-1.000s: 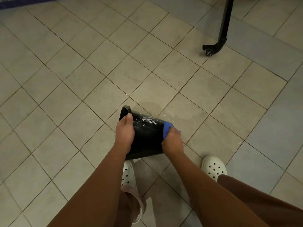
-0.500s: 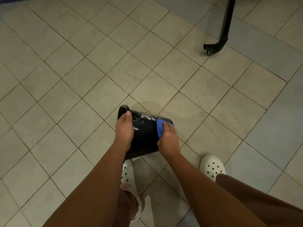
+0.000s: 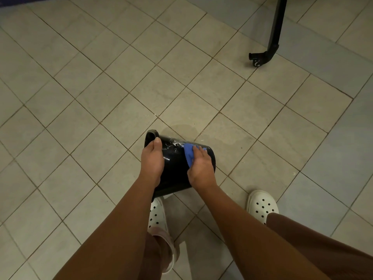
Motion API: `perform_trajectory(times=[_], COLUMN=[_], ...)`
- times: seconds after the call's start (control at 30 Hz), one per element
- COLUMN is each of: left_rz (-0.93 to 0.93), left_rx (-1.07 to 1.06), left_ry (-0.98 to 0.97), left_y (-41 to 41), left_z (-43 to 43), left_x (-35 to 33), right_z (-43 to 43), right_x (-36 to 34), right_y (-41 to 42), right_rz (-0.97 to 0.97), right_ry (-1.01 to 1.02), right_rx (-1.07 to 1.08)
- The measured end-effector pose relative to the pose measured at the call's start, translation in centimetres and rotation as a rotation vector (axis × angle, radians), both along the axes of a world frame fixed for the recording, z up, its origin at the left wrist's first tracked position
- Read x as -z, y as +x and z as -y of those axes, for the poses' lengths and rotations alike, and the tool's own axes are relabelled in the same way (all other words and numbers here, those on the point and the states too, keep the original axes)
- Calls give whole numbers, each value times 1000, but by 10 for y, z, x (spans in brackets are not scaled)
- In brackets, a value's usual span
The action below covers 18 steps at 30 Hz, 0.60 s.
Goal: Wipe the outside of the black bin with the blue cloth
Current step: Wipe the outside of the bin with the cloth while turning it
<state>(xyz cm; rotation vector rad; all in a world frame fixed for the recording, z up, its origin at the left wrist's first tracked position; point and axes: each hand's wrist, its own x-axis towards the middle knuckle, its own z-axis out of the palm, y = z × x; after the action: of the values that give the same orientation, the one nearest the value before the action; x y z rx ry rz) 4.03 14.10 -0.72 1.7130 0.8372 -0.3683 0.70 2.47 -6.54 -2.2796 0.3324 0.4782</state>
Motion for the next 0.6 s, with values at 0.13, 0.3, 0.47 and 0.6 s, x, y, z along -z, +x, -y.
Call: perform_trajectory(times=[0.13,0.3,0.47,0.6], left_rz=[1,-10,13,17], left_rx=[7,16,36,20], left_ry=[-2,-15,-25,-26], left_y=[1,0,0,-1], left_z=[1,-5,-1,-1], left_x=[-1,1,0,-1], right_z=[-6,-13,8,7], right_x=[-4,-7,-3,-1], right_y=[-12,-18,6,-13], right_rz=[25,169,9,-40], right_ry=[-43,5,-22,-61], right_rx=[42,-140,-26,18])
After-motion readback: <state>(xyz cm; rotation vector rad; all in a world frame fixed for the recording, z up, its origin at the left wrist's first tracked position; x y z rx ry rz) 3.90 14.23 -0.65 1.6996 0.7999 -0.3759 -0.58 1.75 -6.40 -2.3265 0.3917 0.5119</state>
